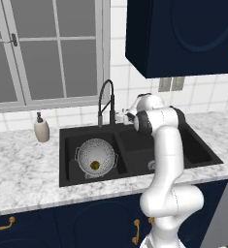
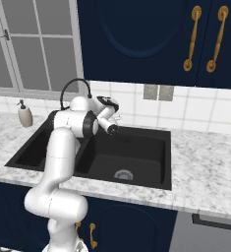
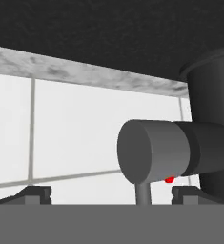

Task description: Put the colander in the sink, put the kiwi in the colander, and turn on the sink faucet and pour water over the colander.

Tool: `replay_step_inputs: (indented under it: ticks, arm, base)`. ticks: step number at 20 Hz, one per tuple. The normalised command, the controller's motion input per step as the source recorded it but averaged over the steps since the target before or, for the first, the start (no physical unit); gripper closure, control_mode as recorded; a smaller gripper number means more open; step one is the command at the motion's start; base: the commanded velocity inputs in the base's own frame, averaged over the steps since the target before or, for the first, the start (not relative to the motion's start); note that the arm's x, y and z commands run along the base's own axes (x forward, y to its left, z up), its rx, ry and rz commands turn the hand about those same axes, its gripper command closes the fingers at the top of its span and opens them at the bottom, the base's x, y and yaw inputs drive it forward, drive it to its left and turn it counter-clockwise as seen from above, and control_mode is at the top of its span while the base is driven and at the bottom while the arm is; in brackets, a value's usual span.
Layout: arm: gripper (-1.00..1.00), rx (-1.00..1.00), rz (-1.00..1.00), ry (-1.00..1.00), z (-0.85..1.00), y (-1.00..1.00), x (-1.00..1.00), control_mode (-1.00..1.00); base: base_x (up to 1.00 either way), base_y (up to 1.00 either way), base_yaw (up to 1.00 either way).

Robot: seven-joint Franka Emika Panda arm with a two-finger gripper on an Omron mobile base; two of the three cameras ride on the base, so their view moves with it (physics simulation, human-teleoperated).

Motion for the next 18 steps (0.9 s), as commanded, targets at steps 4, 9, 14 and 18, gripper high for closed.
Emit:
replay_step_inputs:
  ticks: [4,9,14,18]
  arm:
    - [-1.0,0.0,-0.05,0.0,-0.17,0.0,0.33,-1.0]
    - [-1.0,0.0,-0.06,0.0,-0.26,-0.01,0.34,-1.0]
    - [-1.0,0.0,-0.07,0.0,-0.37,-0.14,0.32,-1.0]
    - [-1.0,0.0,-0.08,0.0,-0.44,-0.28,0.3,-1.0]
  base:
    - [0.0,0.0,0.0]
    - [0.0,0.0,0.0]
    - [0.0,0.0,0.0]
    - [0.0,0.0,0.0]
